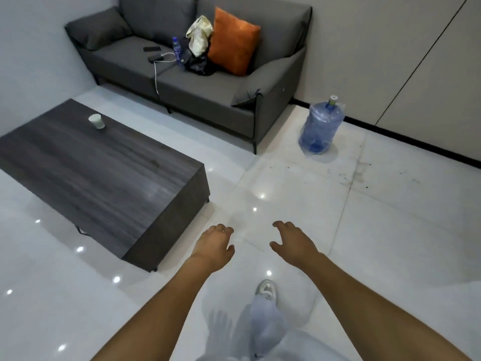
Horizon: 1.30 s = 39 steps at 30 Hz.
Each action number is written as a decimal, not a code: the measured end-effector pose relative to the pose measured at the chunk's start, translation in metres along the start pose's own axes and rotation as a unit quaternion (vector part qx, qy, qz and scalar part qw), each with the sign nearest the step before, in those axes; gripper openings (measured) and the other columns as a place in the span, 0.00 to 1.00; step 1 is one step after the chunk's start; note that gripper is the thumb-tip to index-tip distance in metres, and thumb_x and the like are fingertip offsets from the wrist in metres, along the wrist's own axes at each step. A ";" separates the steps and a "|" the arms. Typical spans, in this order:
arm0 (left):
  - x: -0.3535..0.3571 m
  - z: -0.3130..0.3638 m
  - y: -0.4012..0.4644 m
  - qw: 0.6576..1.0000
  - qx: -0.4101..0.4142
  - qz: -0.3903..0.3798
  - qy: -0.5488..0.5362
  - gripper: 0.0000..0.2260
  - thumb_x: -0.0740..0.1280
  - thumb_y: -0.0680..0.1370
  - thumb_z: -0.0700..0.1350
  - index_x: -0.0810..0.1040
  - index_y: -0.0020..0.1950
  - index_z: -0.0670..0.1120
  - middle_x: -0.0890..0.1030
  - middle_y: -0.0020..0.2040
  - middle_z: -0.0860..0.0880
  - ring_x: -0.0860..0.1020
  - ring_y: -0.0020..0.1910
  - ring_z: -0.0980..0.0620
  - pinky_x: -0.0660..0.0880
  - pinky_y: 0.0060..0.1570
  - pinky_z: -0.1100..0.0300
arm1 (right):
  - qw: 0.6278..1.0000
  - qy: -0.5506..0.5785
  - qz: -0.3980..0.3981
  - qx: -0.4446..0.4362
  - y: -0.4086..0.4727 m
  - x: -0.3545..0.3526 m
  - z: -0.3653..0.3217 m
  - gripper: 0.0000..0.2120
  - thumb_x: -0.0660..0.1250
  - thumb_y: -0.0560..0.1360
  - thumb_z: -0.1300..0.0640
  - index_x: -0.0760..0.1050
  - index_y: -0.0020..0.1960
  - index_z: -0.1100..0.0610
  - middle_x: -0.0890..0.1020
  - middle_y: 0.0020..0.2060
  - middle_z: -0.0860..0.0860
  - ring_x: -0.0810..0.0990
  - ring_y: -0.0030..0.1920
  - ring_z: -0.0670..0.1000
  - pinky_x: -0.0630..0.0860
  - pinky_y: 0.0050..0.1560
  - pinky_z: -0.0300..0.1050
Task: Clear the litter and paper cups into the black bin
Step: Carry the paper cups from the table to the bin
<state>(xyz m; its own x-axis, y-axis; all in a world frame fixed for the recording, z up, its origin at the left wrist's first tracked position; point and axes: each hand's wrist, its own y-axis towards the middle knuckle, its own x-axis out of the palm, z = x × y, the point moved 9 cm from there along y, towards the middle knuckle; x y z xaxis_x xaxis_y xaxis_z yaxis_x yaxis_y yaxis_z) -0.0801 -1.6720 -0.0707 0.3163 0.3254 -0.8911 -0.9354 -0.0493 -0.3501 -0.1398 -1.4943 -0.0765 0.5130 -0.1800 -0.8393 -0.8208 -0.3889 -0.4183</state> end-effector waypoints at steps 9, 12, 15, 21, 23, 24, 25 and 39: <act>-0.069 0.015 0.160 0.998 -0.058 0.006 -0.020 0.21 0.59 0.80 0.50 0.65 0.73 0.48 0.70 0.69 0.47 0.69 0.68 0.48 0.65 0.69 0.55 | 0.996 -0.047 -0.019 -0.072 0.182 -0.116 0.001 0.25 0.61 0.79 0.49 0.60 0.74 0.52 0.68 0.67 0.54 0.71 0.63 0.56 0.74 0.57 0.49; -0.085 0.005 0.214 0.997 -0.076 0.004 -0.019 0.20 0.59 0.80 0.51 0.66 0.71 0.48 0.71 0.68 0.47 0.69 0.68 0.47 0.64 0.69 0.55 | 0.994 -0.054 -0.038 -0.092 0.239 -0.130 -0.008 0.25 0.61 0.79 0.49 0.60 0.74 0.53 0.69 0.66 0.54 0.71 0.63 0.56 0.74 0.58 0.50; -0.105 -0.012 0.274 0.996 -0.085 0.003 -0.019 0.20 0.59 0.80 0.51 0.67 0.70 0.47 0.71 0.68 0.46 0.68 0.67 0.47 0.65 0.68 0.54 | 0.992 -0.053 -0.045 -0.107 0.302 -0.148 -0.022 0.25 0.61 0.78 0.49 0.61 0.73 0.53 0.69 0.66 0.55 0.71 0.64 0.57 0.73 0.58 0.51; -0.162 -0.051 0.401 0.995 -0.093 0.001 -0.022 0.18 0.59 0.80 0.49 0.69 0.68 0.45 0.73 0.65 0.46 0.70 0.65 0.47 0.67 0.65 0.55 | 0.990 -0.054 -0.053 -0.117 0.434 -0.202 -0.052 0.24 0.60 0.79 0.49 0.60 0.73 0.52 0.69 0.67 0.53 0.70 0.64 0.56 0.73 0.58 0.50; -0.185 -0.065 0.436 0.995 -0.096 0.011 -0.027 0.17 0.58 0.80 0.48 0.69 0.67 0.45 0.73 0.64 0.46 0.70 0.64 0.47 0.67 0.64 0.55 | 0.989 -0.062 -0.049 -0.122 0.475 -0.223 -0.064 0.24 0.60 0.79 0.50 0.60 0.73 0.52 0.69 0.67 0.53 0.71 0.64 0.55 0.74 0.56 0.49; -0.196 -0.074 0.450 0.994 -0.103 0.019 -0.035 0.17 0.58 0.80 0.48 0.69 0.67 0.45 0.73 0.64 0.46 0.70 0.64 0.47 0.67 0.64 0.56 | 0.989 -0.065 -0.049 -0.124 0.494 -0.233 -0.072 0.24 0.60 0.79 0.50 0.60 0.73 0.52 0.68 0.67 0.53 0.71 0.63 0.55 0.74 0.56 0.49; -0.207 -0.084 0.462 0.992 -0.113 0.026 -0.046 0.17 0.58 0.80 0.48 0.69 0.68 0.45 0.73 0.64 0.46 0.70 0.64 0.47 0.67 0.64 0.56 | 0.988 -0.070 -0.055 -0.128 0.511 -0.240 -0.080 0.24 0.60 0.79 0.50 0.60 0.73 0.52 0.68 0.67 0.53 0.71 0.63 0.55 0.74 0.56 0.50; -0.319 -0.243 0.621 0.938 -0.306 0.091 -0.131 0.19 0.59 0.80 0.49 0.68 0.70 0.46 0.73 0.66 0.46 0.70 0.64 0.47 0.68 0.64 0.55 | 0.931 -0.167 -0.136 -0.294 0.775 -0.289 -0.247 0.26 0.61 0.79 0.49 0.59 0.74 0.51 0.69 0.69 0.54 0.72 0.64 0.56 0.75 0.60 0.51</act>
<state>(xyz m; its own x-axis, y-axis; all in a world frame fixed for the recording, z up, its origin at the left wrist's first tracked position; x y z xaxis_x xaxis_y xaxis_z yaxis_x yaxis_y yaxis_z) -0.7239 -2.0359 -0.0741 0.0350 0.4756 -0.8789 -0.6786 -0.6343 -0.3703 -0.8622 -1.9673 -0.0717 0.4950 0.2499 -0.8321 -0.3427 -0.8239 -0.4513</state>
